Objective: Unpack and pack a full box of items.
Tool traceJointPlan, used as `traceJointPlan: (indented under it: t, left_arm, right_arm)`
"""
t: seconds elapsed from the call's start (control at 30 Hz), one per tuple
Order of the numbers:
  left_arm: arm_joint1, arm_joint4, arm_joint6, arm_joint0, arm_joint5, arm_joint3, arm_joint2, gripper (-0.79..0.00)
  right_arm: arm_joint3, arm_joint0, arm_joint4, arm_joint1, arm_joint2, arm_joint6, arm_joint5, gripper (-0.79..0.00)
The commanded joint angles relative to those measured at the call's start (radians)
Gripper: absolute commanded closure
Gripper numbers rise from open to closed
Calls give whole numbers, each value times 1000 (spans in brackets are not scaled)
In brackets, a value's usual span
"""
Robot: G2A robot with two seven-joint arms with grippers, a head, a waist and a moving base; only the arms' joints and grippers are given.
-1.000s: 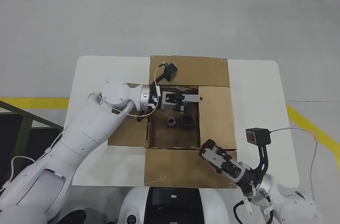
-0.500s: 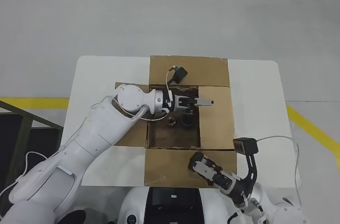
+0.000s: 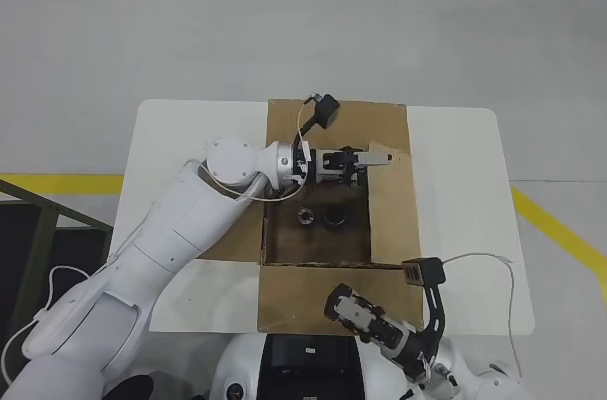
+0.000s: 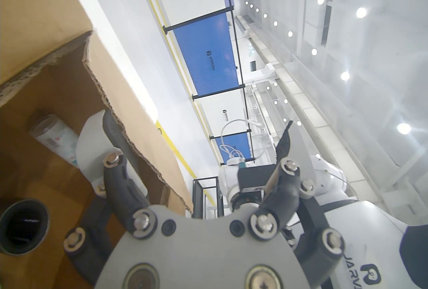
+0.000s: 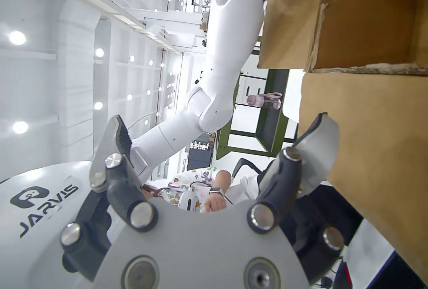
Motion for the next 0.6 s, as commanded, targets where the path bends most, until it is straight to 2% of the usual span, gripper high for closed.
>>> traceJointPlan:
  t: [0.0, 0.3, 0.57]
  left_arm:
    - [-6, -8, -22, -6, -7, -3, 1, -785]
    - [-41, -61, -66, -31, -16, 24, 17, -785]
    - [-65, -90, -92, -48, -13, 70, 17, -785]
  right_arm:
    - [0, -21, -2, 2, 16, -21, 6, -785]
    - [54, -76, -23, 6, 94, -143, -120, -785]
    - [119, -64, -20, 5, 157, -243, -299, -785]
